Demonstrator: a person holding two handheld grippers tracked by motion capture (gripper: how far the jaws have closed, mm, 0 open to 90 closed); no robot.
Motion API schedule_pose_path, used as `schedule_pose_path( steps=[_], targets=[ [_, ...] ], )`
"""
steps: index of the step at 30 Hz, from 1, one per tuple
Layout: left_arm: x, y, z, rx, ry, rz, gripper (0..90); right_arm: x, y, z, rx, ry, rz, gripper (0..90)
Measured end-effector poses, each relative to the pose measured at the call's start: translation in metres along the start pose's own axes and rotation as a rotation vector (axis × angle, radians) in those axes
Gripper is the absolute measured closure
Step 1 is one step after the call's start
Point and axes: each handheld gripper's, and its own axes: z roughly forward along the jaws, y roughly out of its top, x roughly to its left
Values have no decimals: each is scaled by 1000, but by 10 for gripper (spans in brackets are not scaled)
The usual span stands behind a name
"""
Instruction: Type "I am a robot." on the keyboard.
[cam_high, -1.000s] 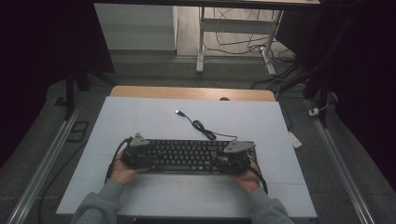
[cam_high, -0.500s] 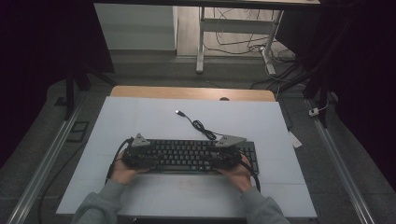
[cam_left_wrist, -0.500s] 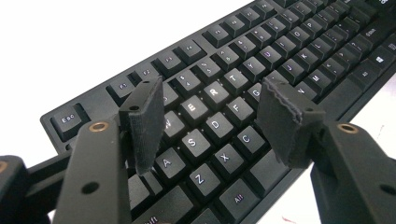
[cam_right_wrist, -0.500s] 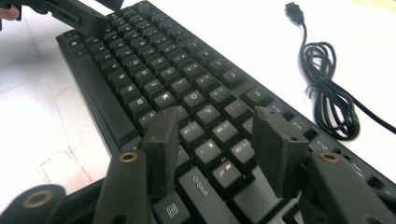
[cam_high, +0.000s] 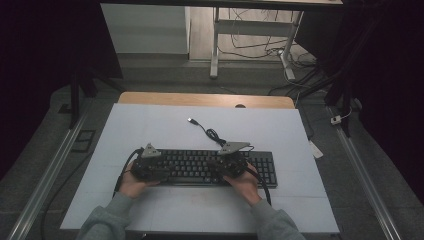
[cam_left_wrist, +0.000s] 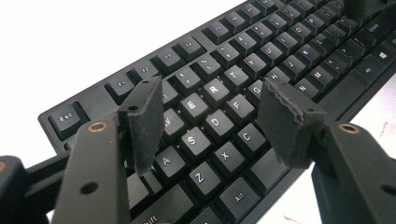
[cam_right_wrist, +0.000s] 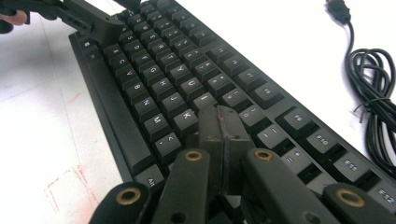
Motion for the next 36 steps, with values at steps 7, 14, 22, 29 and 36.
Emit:
schedule_pose_path(
  steps=[7,14,22,29,36],
  targets=[
    [-1,0,1,6,0,5,405,2,7,10,10,-10,-4,894],
    [0,-1,1,8,0,4,404,1,11,22,36,-27,-8,894],
    [-1,-1,1,11,0,10,400,-1,12,26,40,-35,-1,894],
    [-1,-1,2,17,0,14,397,-3,12,29,41,-39,2,893],
    [-2,-2,2,22,3,22,392,-3,12,32,51,-38,11,894]
  ],
)
